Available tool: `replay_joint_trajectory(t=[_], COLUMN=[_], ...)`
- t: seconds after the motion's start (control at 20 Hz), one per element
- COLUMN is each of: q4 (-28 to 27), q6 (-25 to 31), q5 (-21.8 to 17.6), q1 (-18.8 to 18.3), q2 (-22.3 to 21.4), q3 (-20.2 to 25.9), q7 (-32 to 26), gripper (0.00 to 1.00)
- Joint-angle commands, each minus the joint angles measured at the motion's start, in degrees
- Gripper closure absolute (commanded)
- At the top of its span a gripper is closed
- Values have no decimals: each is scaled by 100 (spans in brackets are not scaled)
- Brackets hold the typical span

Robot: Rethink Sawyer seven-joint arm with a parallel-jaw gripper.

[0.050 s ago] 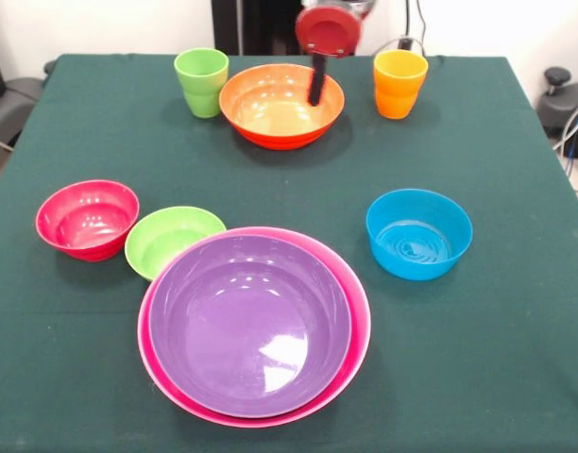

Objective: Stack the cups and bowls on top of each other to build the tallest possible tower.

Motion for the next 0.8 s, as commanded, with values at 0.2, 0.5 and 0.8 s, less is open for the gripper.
replay_joint_trajectory(t=[0.2,0.5,0.8], q4=[264,288,514], q6=[25,258,233], q5=[417,352,280], q1=[551,642,548], q2=[300,95,-119], q3=[531,485,644], q7=[2416,2593,2398], gripper=[0,0,0])
